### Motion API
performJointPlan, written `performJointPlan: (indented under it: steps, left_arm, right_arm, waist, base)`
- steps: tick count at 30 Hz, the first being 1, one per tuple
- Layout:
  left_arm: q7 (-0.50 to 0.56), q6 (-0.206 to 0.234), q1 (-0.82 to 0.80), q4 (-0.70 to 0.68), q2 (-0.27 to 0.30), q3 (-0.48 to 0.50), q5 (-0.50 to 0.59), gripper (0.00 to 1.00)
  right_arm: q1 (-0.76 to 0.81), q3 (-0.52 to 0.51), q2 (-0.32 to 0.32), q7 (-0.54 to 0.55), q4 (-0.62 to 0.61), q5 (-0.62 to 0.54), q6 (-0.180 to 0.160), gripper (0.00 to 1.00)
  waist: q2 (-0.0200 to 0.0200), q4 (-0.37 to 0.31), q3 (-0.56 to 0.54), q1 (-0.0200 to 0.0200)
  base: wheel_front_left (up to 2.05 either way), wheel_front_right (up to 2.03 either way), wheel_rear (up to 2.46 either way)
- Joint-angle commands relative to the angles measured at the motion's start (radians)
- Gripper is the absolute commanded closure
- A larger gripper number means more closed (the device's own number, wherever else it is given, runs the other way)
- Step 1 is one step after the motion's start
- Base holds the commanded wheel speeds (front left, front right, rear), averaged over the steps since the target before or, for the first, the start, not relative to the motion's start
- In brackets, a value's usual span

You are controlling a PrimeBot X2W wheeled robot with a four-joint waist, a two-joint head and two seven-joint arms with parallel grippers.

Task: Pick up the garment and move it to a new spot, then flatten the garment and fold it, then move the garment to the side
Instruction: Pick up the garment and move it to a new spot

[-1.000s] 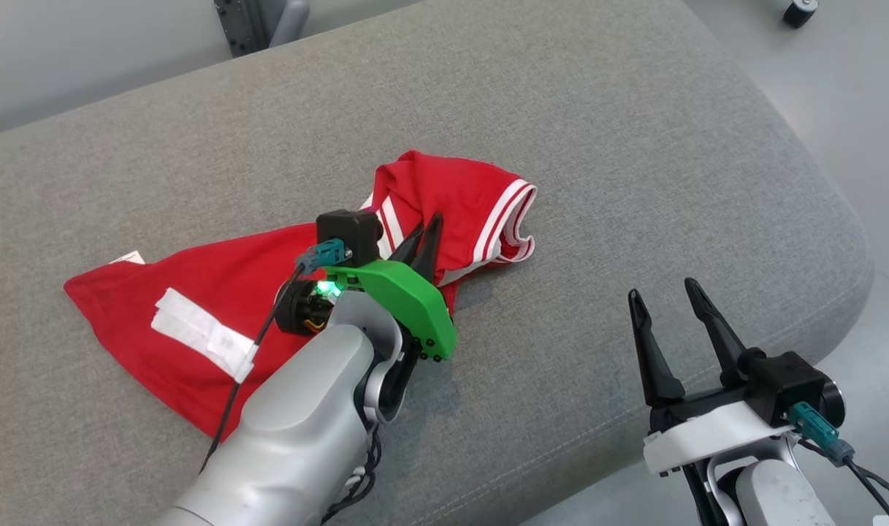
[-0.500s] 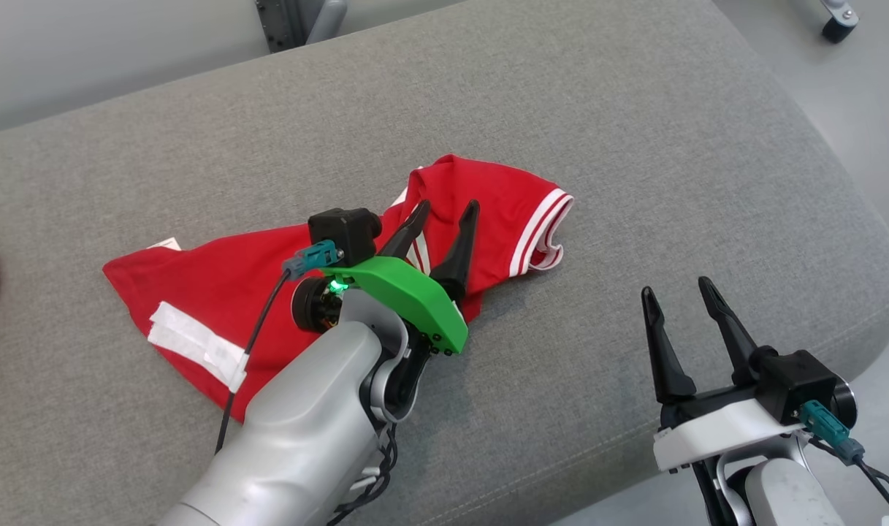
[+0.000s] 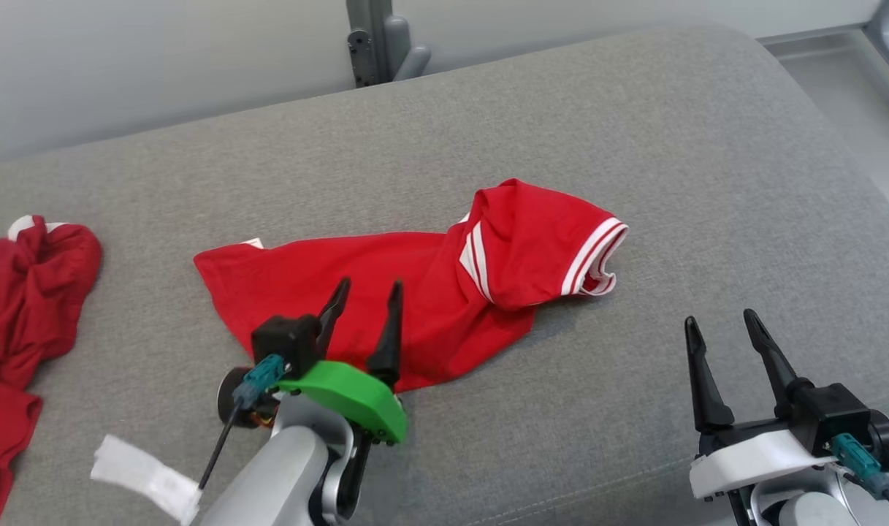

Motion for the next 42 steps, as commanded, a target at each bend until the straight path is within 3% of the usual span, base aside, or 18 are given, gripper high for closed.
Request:
performJointPlan:
  steps: [1, 13, 21, 31, 42]
  left_arm:
    - [0.000, 0.008, 0.061, -0.024, 0.005, 0.040, 0.031, 0.00]
    - [0.000, -0.022, 0.323, -0.127, 0.034, 0.304, 0.251, 0.00]
    - [0.000, -0.068, 0.438, -0.163, 0.013, 0.473, 0.358, 0.00]
    - [0.000, -0.136, 0.491, -0.167, -0.035, 0.602, 0.433, 0.00]
    - [0.000, -0.193, 0.484, -0.153, -0.075, 0.674, 0.487, 0.00]
  right_arm:
    - [0.022, -0.013, -0.002, -0.003, -0.007, -0.017, 0.000, 0.00]
    - [0.066, -0.061, -0.002, -0.003, -0.011, -0.057, 0.000, 0.00]
    - [0.081, -0.064, -0.002, -0.003, -0.001, -0.047, 0.000, 0.00]
    - [0.081, -0.054, -0.002, -0.003, 0.009, -0.049, 0.000, 0.00]
    - [0.083, -0.043, -0.002, -0.003, 0.021, -0.051, 0.000, 0.00]
  waist:
    - [0.0078, 0.060, -0.044, 0.0000]
    - [0.0078, 0.164, -0.083, 0.0000]
    - [0.0078, 0.218, -0.089, 0.0000]
    - [0.0078, 0.225, -0.089, 0.0000]
    - [0.0078, 0.207, -0.103, 0.0000]
  base:
    - [0.00, 0.00, 0.00]
    - [0.00, 0.00, 0.00]
    - [0.00, 0.00, 0.00]
    - [0.00, 0.00, 0.00]
    - [0.00, 0.00, 0.00]
